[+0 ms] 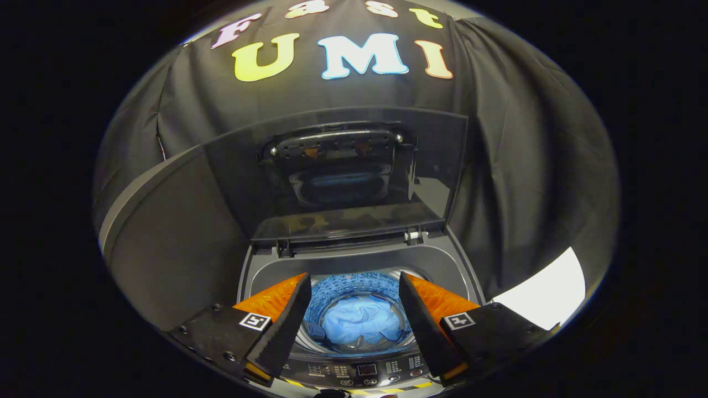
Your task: Put the clothes into the washing machine and then close the washing machine lid.
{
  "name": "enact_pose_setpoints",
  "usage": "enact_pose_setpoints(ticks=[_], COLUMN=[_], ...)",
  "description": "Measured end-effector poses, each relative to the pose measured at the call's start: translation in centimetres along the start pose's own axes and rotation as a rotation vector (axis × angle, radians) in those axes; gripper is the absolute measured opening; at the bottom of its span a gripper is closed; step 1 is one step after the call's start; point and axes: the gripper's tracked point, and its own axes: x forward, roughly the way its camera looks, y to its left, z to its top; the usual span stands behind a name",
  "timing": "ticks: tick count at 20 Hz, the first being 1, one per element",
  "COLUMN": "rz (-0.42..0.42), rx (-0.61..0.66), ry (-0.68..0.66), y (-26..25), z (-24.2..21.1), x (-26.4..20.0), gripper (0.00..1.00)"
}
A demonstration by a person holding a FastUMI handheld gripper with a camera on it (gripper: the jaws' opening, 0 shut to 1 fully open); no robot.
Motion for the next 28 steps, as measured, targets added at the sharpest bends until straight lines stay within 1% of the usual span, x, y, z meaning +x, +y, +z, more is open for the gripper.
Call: enact_pose_setpoints(ticks=[10,12,16,18,24,28], rz=[0.06,0.045,0.059,0.051,0.073,0.081], rx=[-0.05,-0.072,-0.083,-0.083,-0.059,-0.044], ry=[-0.378,-0.437,-0.443,-0.45,-0.455,-0.429], y=[3.4,3.5,4.2,4.0,4.6,4.9], z=[12.6,14.5,16.2,17.3,20.1,20.6], x=[-3.8,-3.8,-1.8,-0.8,2.6,5.3], gripper=[0.97,0.97,0.97,0.98,0.97,0.97])
